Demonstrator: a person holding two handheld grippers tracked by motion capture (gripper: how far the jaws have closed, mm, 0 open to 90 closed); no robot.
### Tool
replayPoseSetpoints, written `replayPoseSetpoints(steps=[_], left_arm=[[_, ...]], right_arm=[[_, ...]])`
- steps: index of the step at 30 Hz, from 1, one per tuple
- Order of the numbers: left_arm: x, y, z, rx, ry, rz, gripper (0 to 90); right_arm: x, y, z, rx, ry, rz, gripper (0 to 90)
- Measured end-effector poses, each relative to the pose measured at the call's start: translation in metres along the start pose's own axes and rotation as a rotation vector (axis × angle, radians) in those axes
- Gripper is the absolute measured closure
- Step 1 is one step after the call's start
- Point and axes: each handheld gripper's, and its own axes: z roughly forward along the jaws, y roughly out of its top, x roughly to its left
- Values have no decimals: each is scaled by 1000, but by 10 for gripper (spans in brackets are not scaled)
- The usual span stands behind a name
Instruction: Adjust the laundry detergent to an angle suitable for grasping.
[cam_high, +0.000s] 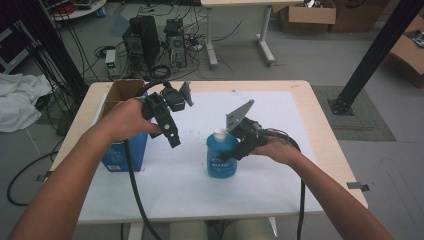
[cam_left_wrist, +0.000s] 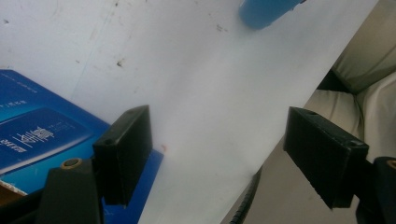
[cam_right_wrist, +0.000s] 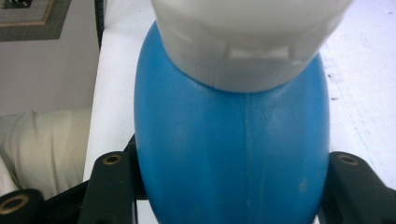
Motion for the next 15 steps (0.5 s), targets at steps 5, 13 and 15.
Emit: replayPoseSetpoints(steps=[5, 13, 15], left_arm=[[1, -1, 0, 1, 1, -4, 246], [2, -3, 0, -1, 3, -8, 246], [2, -2, 0, 1, 3, -7, 246]], right_arm=[[0, 1, 5, -3, 13, -12, 433], [1, 1, 11, 7, 21, -24, 431], [1, -1, 11, 2, 22, -29, 431]])
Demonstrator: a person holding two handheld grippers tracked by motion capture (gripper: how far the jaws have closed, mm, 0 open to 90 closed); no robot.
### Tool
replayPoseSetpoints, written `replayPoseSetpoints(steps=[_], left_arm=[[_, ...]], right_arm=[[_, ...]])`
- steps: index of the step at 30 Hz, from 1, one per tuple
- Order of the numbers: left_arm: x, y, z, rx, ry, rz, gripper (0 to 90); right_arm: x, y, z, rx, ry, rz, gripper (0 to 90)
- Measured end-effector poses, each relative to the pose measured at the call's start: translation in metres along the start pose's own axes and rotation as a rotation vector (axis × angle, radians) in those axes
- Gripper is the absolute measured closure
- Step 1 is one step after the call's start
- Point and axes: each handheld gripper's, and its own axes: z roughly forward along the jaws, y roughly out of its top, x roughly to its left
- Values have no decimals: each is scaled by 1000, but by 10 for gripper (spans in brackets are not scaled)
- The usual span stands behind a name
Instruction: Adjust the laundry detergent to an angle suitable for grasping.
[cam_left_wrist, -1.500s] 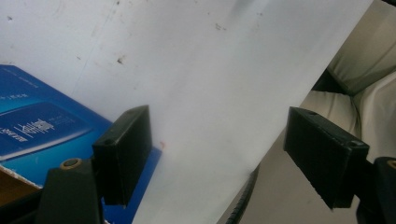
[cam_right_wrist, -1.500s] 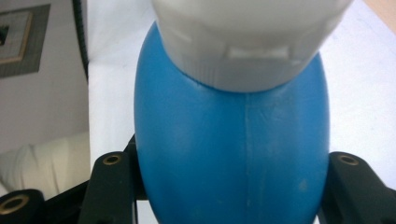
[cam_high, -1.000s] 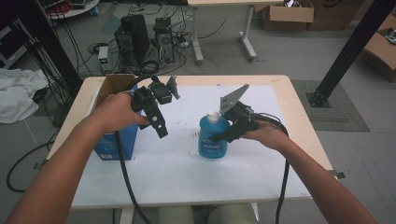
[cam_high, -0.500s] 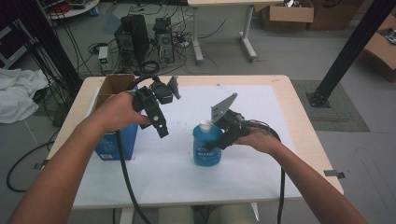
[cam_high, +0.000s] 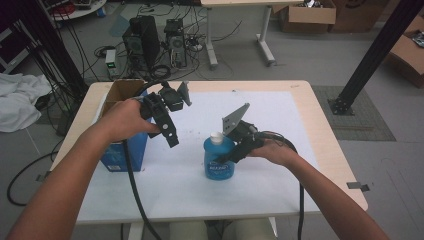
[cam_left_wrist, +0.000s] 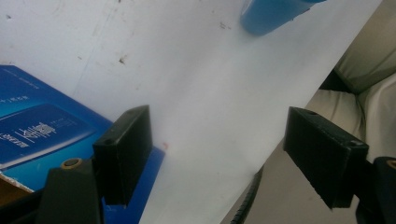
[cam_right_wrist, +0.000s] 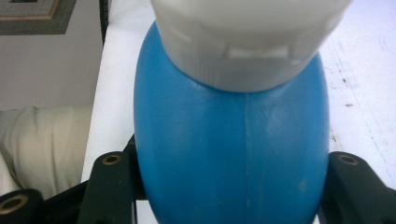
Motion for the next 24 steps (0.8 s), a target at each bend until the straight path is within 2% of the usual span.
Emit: replayPoseSetpoints(steps=[6, 12, 24], left_arm=[[-1, 2, 1, -1, 0, 1, 246], [-2, 4, 2, 1, 1, 3, 246], [-4, 3, 2, -3, 5, 4, 249]], right_arm=[[1, -4, -1, -17, 4, -46, 428], [1, -9, -2, -37, 5, -44, 424], [1, -10, 0, -26, 20, -37, 400]])
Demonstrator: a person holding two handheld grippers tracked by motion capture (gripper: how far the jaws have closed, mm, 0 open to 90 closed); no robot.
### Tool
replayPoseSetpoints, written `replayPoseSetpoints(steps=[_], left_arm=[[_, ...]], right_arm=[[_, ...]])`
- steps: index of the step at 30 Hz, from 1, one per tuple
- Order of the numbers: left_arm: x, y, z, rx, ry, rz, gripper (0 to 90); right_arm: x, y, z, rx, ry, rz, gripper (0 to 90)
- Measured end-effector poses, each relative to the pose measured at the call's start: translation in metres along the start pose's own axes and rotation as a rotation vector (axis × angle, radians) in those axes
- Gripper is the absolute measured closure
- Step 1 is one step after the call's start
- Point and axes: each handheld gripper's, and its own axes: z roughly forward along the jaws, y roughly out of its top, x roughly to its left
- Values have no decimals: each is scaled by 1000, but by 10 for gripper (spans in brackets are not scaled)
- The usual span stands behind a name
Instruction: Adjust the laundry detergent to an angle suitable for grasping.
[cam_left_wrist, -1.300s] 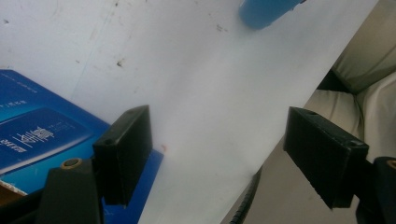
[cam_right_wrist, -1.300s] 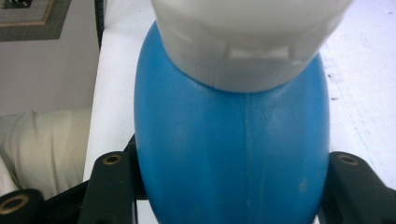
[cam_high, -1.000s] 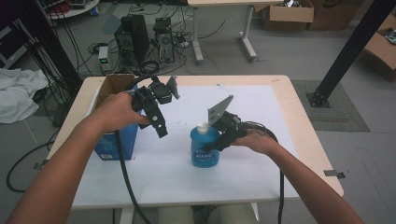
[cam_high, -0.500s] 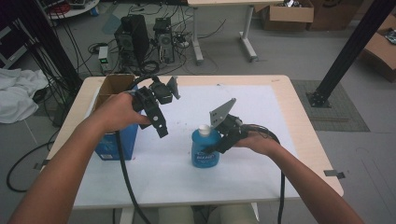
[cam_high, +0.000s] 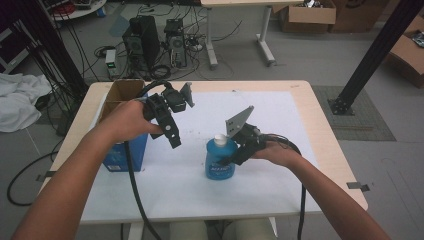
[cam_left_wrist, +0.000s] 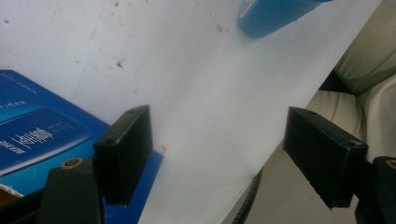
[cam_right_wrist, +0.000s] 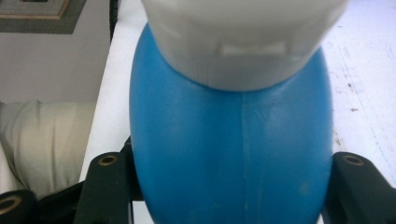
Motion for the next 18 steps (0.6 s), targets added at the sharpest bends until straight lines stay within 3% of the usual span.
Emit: replayPoseSetpoints(steps=[18], left_arm=[[0, 0, 0, 2, 2, 0, 251]], right_arm=[[-2, -3, -1, -1, -14, 40, 258]])
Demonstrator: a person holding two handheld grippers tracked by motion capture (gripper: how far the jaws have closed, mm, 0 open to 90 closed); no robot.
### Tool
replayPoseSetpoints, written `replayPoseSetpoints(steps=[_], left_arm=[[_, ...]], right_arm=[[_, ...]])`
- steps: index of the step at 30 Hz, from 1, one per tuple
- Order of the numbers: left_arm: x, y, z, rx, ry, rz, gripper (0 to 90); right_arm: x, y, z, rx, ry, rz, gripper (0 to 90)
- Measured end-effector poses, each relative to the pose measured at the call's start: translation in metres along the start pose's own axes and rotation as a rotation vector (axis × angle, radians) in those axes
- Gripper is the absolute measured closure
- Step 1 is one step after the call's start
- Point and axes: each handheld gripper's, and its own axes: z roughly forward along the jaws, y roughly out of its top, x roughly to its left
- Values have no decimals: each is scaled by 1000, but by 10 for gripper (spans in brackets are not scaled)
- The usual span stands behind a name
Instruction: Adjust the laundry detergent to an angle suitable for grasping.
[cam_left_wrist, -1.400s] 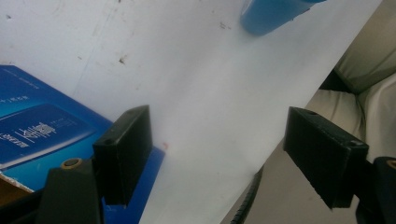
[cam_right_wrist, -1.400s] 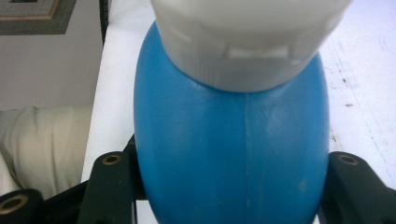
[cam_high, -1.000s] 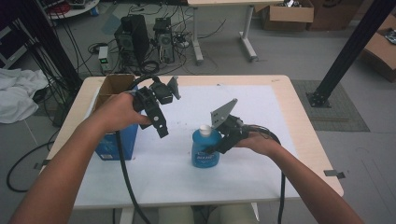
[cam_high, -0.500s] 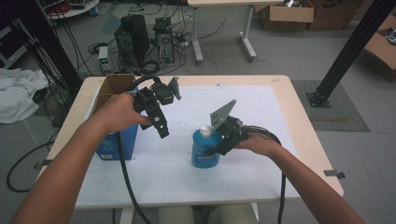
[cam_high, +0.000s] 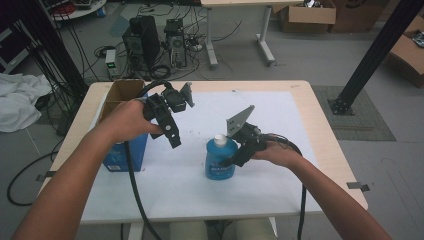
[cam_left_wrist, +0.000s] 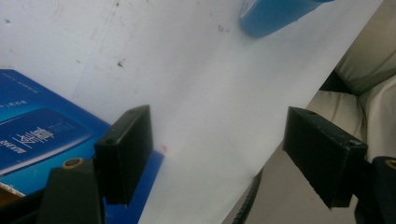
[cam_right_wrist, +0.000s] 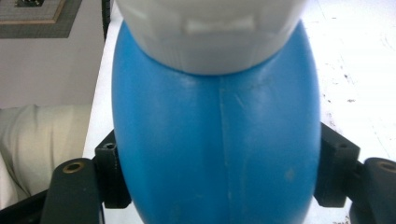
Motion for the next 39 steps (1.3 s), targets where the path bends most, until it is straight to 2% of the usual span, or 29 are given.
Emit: replayPoseSetpoints(steps=[12, 24, 33, 39], left_arm=[[0, 0, 0, 1, 2, 0, 255], [-1, 1, 0, 6, 3, -3, 256], [-1, 2, 0, 4, 1, -2, 253], [0, 3, -1, 0, 0, -1, 248]], right_arm=[[0, 0, -3, -7, -10, 8, 192], [0, -2, -9, -11, -22, 16, 169], [1, -5, -21, -5, -37, 22, 155], [3, -9, -37, 12, -54, 26, 155]])
